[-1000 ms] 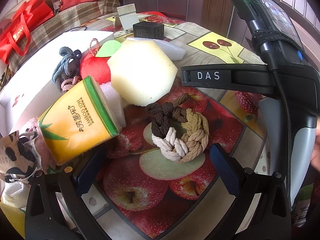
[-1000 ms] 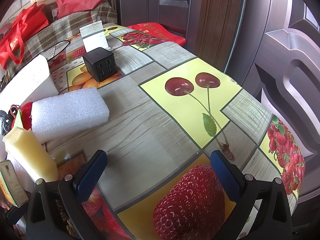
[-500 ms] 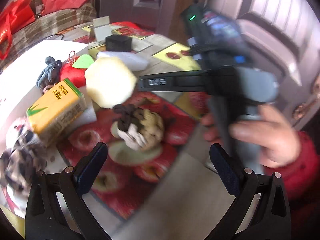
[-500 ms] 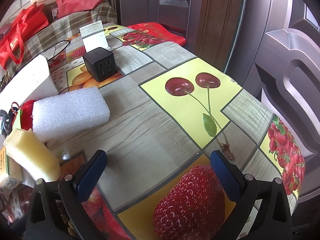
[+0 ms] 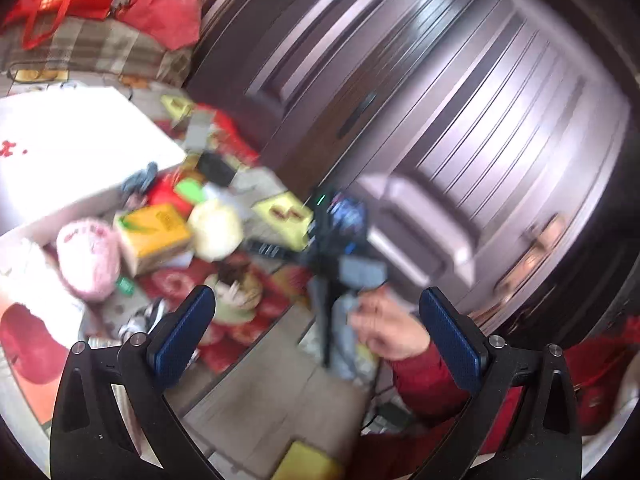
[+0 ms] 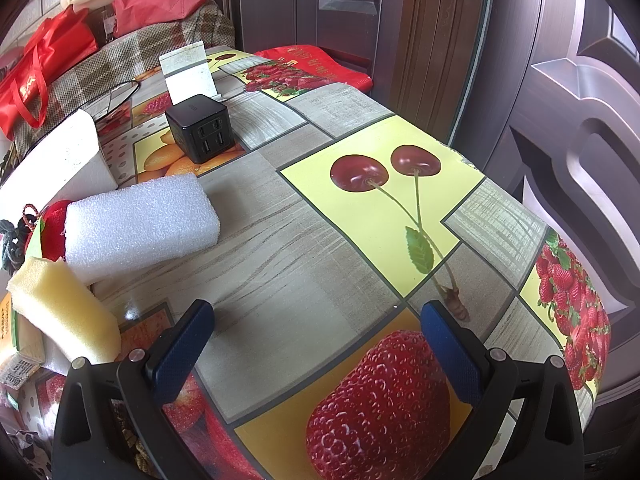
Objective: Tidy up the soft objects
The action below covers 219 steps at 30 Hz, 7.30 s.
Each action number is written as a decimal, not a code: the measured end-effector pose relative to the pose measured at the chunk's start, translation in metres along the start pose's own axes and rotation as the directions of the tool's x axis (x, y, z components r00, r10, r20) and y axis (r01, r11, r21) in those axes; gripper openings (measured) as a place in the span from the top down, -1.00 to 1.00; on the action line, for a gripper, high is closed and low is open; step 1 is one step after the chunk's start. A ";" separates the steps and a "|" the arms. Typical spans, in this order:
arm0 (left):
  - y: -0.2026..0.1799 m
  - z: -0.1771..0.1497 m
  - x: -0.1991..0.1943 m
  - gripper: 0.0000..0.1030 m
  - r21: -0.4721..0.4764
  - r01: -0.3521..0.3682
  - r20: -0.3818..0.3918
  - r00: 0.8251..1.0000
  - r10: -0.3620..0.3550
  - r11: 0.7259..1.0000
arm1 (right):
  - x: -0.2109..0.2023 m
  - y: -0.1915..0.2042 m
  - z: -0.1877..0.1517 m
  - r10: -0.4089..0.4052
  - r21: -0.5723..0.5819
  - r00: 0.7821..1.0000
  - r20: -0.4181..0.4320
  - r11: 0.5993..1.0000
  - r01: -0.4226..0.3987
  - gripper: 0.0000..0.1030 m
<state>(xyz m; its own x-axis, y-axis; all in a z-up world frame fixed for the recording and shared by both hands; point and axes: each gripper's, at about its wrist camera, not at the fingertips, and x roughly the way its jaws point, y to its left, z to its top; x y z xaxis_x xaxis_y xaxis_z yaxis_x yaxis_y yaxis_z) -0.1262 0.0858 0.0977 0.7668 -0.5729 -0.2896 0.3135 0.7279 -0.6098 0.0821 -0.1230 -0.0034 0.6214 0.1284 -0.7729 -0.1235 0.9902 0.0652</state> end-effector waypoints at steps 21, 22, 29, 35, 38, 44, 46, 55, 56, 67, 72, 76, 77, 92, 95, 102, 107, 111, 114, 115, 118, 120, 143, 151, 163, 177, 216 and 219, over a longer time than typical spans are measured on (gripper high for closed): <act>0.065 -0.027 0.117 -0.99 -0.785 0.376 -0.049 0.755 -0.654 0.493 | 0.000 0.000 0.000 0.000 0.000 1.000 0.000 1.000 0.000 -1.00; 0.059 -0.026 0.120 -0.99 -0.788 0.448 0.009 0.694 -0.720 0.422 | 0.000 0.000 0.000 0.000 0.000 1.000 0.001 1.000 0.000 -1.00; 0.025 0.013 0.106 -0.99 -0.619 0.715 0.274 0.585 -0.764 0.326 | 0.000 0.000 0.000 0.000 0.000 1.000 0.001 1.000 0.000 -1.00; 0.031 0.020 0.097 -0.99 -0.524 0.748 0.358 0.627 -0.692 0.407 | 0.000 0.000 -0.001 0.000 0.000 1.000 0.001 1.000 0.000 -1.00; 0.026 0.021 0.113 -0.99 -0.584 0.748 0.321 0.569 -0.757 0.314 | -0.001 0.000 -0.001 0.000 0.000 1.000 0.001 1.000 0.000 -1.00; 0.037 0.033 0.092 -0.99 -0.552 0.817 0.403 0.435 -0.805 0.165 | 0.000 0.000 -0.001 0.000 0.000 1.000 0.001 1.000 0.000 -1.00; 0.034 0.038 0.088 -0.99 -0.537 0.835 0.427 0.390 -0.816 0.118 | 0.000 0.000 -0.001 0.001 0.000 1.000 0.001 1.000 -0.001 -1.00; 0.019 0.043 0.069 -0.99 -0.511 0.852 0.402 0.356 -0.844 0.116 | 0.000 0.000 0.000 0.000 0.000 1.000 0.000 1.000 0.000 -1.00; 0.020 0.046 0.060 -0.99 -0.489 0.861 0.405 0.362 -0.839 0.136 | 0.000 0.000 0.000 0.001 0.000 1.000 0.000 1.000 -0.001 -1.00; 0.028 0.039 -0.081 -0.99 -0.124 0.059 0.189 0.981 -0.035 0.991 | -0.001 0.000 0.000 0.001 0.000 1.000 0.000 1.000 -0.001 -1.00; 0.008 -0.018 -0.051 -0.99 0.143 -0.233 -0.115 0.961 0.250 0.962 | 0.000 0.000 0.000 0.001 0.000 1.000 0.000 1.000 -0.001 -1.00; -0.026 -0.065 -0.016 -0.99 0.394 -0.188 -0.249 0.920 0.301 0.900 | 0.000 0.000 0.000 0.001 0.000 1.000 0.000 1.000 -0.001 -1.00; -0.030 -0.072 -0.011 -0.99 0.411 -0.178 -0.260 0.917 0.302 0.894 | 0.000 0.000 0.000 0.001 0.000 1.000 0.000 1.000 -0.001 -1.00; -0.019 -0.081 0.021 -0.64 0.602 -0.248 -0.268 0.833 0.484 0.759 | -0.014 -0.025 -0.001 0.180 -0.010 0.982 0.055 0.984 -0.179 -1.00; -0.017 -0.083 0.028 -0.64 0.608 -0.226 -0.296 0.825 0.481 0.761 | -0.061 -0.030 -0.017 0.339 -0.194 0.913 0.225 0.934 -0.299 -1.00; -0.015 -0.095 0.053 -0.17 0.642 -0.186 -0.345 0.797 0.496 0.744 | -0.083 0.040 -0.058 0.498 -0.654 0.867 0.016 0.661 -0.368 -1.00; -0.014 -0.096 0.049 0.01 0.606 -0.178 -0.353 0.813 0.462 0.775 | -0.054 0.067 -0.057 0.434 -0.641 0.900 -0.048 0.677 -0.361 -0.97; -0.018 -0.095 0.044 0.03 0.608 -0.191 -0.326 0.825 0.461 0.771 | -0.032 0.067 -0.049 0.416 -0.590 0.903 -0.107 0.705 -0.394 -0.69; -0.021 -0.096 0.043 0.03 0.612 -0.190 -0.316 0.831 0.458 0.768 | -0.029 0.064 -0.051 0.429 -0.578 0.893 -0.139 0.697 -0.425 -0.41; -0.022 -0.096 0.043 0.03 0.615 -0.189 -0.311 0.834 0.455 0.766 | -0.033 0.062 -0.052 0.436 -0.585 0.890 -0.136 0.690 -0.427 -0.18; -0.028 -0.092 0.033 0.04 0.608 -0.198 -0.260 0.865 0.429 0.769 | -0.039 0.061 -0.052 0.472 -0.608 0.870 -0.142 0.652 -0.453 0.32; -0.032 -0.084 0.015 0.04 0.581 -0.222 -0.183 0.901 0.392 0.783 | -0.059 0.053 -0.060 0.521 -0.609 0.847 -0.108 0.639 -0.470 0.33; 0.075 -0.004 -0.051 0.03 -0.021 -0.857 0.401 0.465 0.790 0.515 | -0.076 0.048 -0.022 0.619 -0.437 0.698 0.360 0.773 -0.460 0.30; 0.101 0.022 -0.038 0.03 -0.076 -0.863 0.374 0.439 0.817 0.499 | -0.079 0.090 -0.025 0.667 -0.512 0.652 0.361 0.726 -0.460 0.30; 0.143 0.057 -0.026 0.02 -0.141 -0.873 0.323 0.404 0.856 0.466 | -0.072 0.165 -0.015 0.720 -0.533 0.632 0.288 0.669 -0.518 0.30; 0.169 0.079 -0.011 0.02 -0.131 -0.871 0.244 0.435 0.867 0.474 | -0.050 0.213 -0.005 0.671 -0.490 0.722 0.169 0.693 -0.529 0.27; 0.144 0.060 -0.035 -1.00 -0.182 -0.878 0.369 0.356 0.858 0.443 | -0.084 0.171 -0.022 0.639 -0.478 0.661 0.393 0.756 -0.447 -1.00; 0.141 0.055 -0.036 -1.00 -0.172 -0.870 0.357 0.383 0.852 0.463 | -0.089 0.154 -0.028 0.639 -0.491 0.654 0.405 0.755 -0.434 -1.00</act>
<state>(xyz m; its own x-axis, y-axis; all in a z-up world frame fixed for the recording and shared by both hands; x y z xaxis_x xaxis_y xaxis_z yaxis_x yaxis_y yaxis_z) -0.0786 0.2299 0.0624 0.7606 0.5352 -0.3675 -0.6179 0.7704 -0.1568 -0.0134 0.0169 0.0579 0.6405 0.7392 -0.2080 -0.7430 0.6650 0.0753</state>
